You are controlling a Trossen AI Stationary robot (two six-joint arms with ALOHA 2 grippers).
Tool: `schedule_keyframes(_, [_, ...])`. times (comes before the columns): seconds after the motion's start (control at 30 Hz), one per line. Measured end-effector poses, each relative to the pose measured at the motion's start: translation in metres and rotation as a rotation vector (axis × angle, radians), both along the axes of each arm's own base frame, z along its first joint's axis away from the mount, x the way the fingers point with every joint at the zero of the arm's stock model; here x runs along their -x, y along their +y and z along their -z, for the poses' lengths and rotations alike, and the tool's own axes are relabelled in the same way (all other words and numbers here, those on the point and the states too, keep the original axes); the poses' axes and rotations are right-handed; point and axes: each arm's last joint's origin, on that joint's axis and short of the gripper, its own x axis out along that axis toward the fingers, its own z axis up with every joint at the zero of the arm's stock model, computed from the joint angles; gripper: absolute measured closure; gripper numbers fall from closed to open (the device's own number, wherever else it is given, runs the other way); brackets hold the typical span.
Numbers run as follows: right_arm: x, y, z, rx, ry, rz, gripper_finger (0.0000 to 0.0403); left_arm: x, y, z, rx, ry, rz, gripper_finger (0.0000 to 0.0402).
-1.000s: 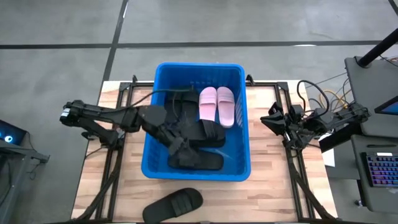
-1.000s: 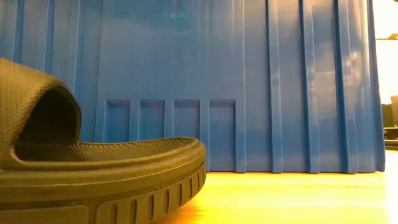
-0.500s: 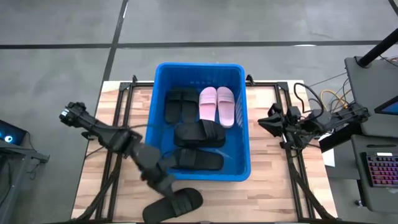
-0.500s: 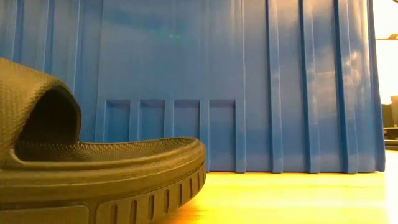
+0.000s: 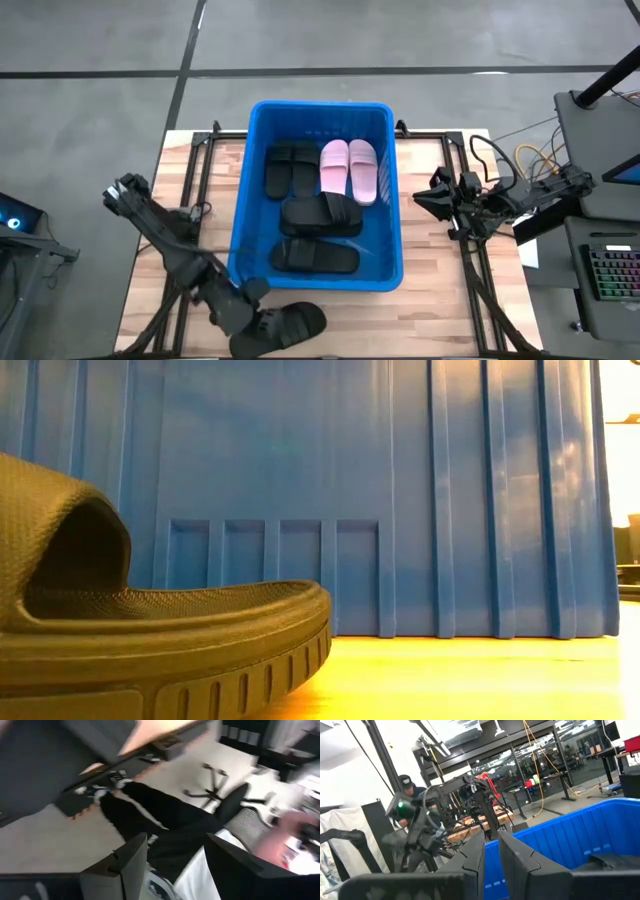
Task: Pick and place slides into bin
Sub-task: Put the black slide into the blue bin
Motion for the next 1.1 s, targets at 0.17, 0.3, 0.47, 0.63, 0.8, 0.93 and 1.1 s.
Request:
schedule_keyframes(0.17, [0.000, 0.000, 0.000, 0.000, 0.001, 0.000, 0.0355, -0.003, -0.023, 0.029, -0.052, 0.108, -0.005, 0.0219])
schedule_keyframes(0.3, [0.000, 0.000, 0.000, 0.001, 0.003, 0.000, 0.0356, -0.006, -0.039, 0.054, -0.121, 0.147, -0.006, 0.0219])
schedule_keyframes(0.47, [0.000, 0.000, 0.000, 0.005, 0.003, 0.002, 0.0356, -0.005, -0.060, 0.086, -0.243, 0.156, -0.111, 0.0219])
schedule_keyframes(0.63, [0.000, 0.000, 0.000, 0.005, 0.003, 0.002, 0.0356, -0.001, -0.077, 0.102, -0.330, 0.054, -0.283, 0.0219])
schedule_keyframes(0.8, [0.000, 0.000, 0.000, 0.005, 0.003, 0.002, 0.0356, 0.003, -0.083, 0.113, -0.368, 0.045, -0.310, 0.0219])
schedule_keyframes(0.93, [0.000, 0.000, 0.000, 0.005, 0.003, 0.001, 0.0356, 0.003, -0.090, 0.129, -0.378, 0.087, -0.300, 0.0219])
schedule_keyframes(1.1, [0.000, 0.000, 0.000, 0.005, 0.003, 0.002, 0.0356, -0.003, -0.094, 0.139, -0.415, 0.049, -0.340, 0.0219])
